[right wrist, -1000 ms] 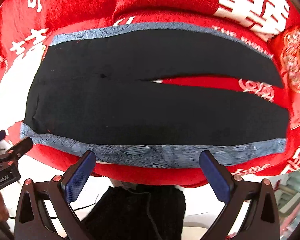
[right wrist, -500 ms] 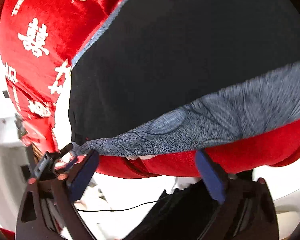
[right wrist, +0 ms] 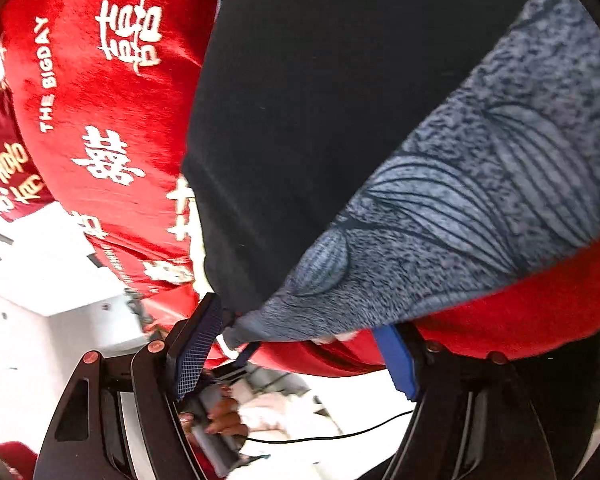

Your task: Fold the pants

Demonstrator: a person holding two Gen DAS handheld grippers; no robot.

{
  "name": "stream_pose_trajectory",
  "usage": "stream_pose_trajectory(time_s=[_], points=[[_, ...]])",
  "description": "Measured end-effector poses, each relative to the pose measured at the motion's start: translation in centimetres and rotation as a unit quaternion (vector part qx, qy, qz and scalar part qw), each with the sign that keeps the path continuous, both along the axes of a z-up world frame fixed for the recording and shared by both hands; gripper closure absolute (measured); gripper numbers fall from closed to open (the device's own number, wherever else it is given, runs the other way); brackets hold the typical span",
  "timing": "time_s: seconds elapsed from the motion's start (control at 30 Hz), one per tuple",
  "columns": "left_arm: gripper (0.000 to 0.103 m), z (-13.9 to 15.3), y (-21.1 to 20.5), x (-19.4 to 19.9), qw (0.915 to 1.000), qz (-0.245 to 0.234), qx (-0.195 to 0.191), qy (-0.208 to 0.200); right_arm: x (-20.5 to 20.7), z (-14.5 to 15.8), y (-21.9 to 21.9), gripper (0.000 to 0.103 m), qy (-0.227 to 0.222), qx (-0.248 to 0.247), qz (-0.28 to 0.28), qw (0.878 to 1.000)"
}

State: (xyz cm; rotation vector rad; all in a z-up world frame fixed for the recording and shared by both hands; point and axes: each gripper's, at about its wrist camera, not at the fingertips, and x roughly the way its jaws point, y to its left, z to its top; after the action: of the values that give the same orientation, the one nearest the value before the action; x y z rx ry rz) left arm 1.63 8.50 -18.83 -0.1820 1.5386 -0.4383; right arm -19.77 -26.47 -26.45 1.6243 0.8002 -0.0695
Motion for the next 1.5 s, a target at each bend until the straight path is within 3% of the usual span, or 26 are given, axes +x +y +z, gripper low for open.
stream_pose_trajectory(time_s=[0.07, 0.1, 0.17, 0.2, 0.23, 0.27, 0.3, 0.33, 0.37, 0.63, 0.87, 1.0, 1.2, 1.3, 1.4, 1.43, 1.47, 1.5], points=[[0.003, 0.2, -0.4, -0.1, 1.0, -0.003, -0.007, 0.001, -0.9, -0.2, -0.2, 0.025, -0.013, 0.011, -0.016, 1.0], [0.013, 0.3, -0.6, -0.1, 0.9999, -0.005, -0.01, 0.001, -1.2, -0.4, 0.0, 0.026, -0.017, 0.02, -0.029, 0.999], [0.017, 0.5, -1.1, 0.0, 0.9999, -0.01, -0.007, -0.001, -2.0, -1.0, 0.0, 0.03, -0.022, 0.039, -0.055, 0.997], [0.036, 0.5, -1.4, 0.0, 0.9999, -0.01, -0.006, -0.004, -2.0, -1.3, 0.2, 0.04, -0.021, 0.047, -0.065, 0.997], [0.046, 0.6, -1.7, 0.2, 0.9999, -0.012, 0.0, -0.006, -2.1, -1.6, 0.2, 0.05, -0.021, 0.056, -0.072, 0.996], [0.052, 0.6, -1.5, 0.7, 0.9999, -0.015, -0.001, -0.006, -2.5, -1.9, 0.2, 0.075, -0.014, 0.058, -0.075, 0.995], [0.071, 0.7, -1.5, 0.9, 0.9998, -0.016, -0.014, -0.002, -2.5, -1.9, 0.1, 0.087, -0.003, 0.059, -0.078, 0.995], [0.084, 1.0, -1.3, 1.5, 0.9997, -0.017, -0.018, 0.002, -2.7, -1.7, 0.1, 0.088, 0.001, 0.06, -0.082, 0.995], [0.085, 1.5, -1.0, 1.6, 0.9997, -0.02, -0.012, -0.002, -3.0, -1.2, 0.0, 0.089, 0.004, 0.053, -0.082, 0.995], [0.085, 7.8, -3.0, 3.5, 0.9978, -0.034, -0.023, -0.052, 0.2, 8.0, -3.1, 0.089, -0.015, -0.055, 0.012, 0.998], [0.085, 11.9, -8.1, 10.1, 0.9938, -0.018, -0.039, -0.103, 9.1, 13.0, -10.0, 0.089, -0.02, -0.116, 0.105, 0.988], [0.085, 10.4, -13.2, 15.4, 0.9915, -0.021, -0.012, -0.128, 15.9, 12.3, -14.5, 0.087, 0.002, -0.13, 0.149, 0.98], [0.083, 3.5, -18.9, 21.6, 0.9908, -0.006, 0.055, -0.124, 23.9, 5.4, -19.7, 0.087, 0.073, -0.125, 0.198, 0.969], [0.076, 0.9, -20.1, 22.9, 0.9904, 0.01, 0.079, -0.113, 26.4, 2.6, -20.7, 0.087, 0.096, -0.125, 0.218, 0.963], [0.075, 1.0, -20.0, 23.3, 0.99, 0.014, 0.091, -0.107, 26.4, 1.6, -21.4, 0.086, 0.088, -0.095, 0.208, 0.97], [0.075, 1.5, -19.9, 23.4, 0.9899, 0.01, 0.094, -0.106, 26.3, 1.7, -21.5, 0.084, 0.088, -0.085, 0.209, 0.97], [0.073, 2.3, -19.7, 23.3, 0.9895, 0.008, 0.096, -0.108, 26.3, 2.0, -21.5, 0.074, 0.087, -0.082, 0.213, 0.97], [0.059, 3.0, -19.1, 22.8, 0.9884, 0.007, 0.099, -0.115, 26.3, 2.7, -21.5, 0.056, 0.086, -0.087, 0.216, 0.969]])
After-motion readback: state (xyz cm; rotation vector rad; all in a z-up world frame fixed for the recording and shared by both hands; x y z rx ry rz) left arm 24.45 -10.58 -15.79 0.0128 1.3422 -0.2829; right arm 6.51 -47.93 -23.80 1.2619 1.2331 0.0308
